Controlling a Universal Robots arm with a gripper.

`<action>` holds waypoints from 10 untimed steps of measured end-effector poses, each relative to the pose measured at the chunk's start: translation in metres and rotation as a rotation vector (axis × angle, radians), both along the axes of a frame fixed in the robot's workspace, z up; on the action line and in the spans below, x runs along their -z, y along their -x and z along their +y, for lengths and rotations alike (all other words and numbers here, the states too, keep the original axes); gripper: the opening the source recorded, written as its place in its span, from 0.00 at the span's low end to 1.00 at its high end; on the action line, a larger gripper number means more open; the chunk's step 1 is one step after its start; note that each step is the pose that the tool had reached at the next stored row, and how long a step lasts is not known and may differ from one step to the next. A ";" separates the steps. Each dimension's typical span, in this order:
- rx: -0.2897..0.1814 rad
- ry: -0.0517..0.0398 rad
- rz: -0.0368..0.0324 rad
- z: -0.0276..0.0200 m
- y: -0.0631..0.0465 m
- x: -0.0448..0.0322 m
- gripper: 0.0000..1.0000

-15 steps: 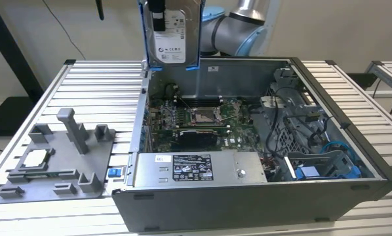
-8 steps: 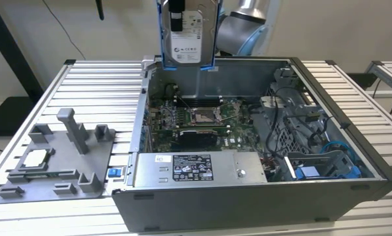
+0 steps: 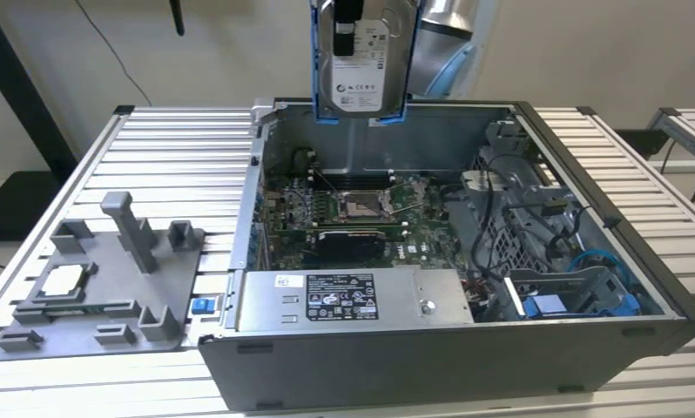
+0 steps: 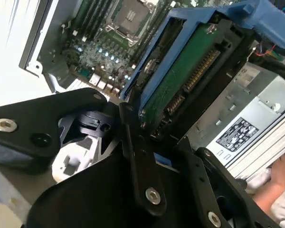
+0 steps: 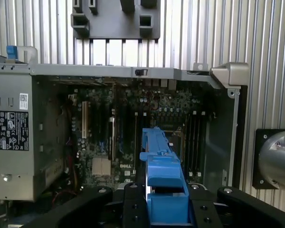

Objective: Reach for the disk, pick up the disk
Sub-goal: 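Pick up the disk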

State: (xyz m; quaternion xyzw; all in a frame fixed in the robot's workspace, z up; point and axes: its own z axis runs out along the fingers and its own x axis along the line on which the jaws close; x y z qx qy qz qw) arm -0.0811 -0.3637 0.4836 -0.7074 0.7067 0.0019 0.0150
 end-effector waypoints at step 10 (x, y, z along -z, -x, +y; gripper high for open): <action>0.000 0.0000 0.0021 0.0001 -0.045 0.0000 0.00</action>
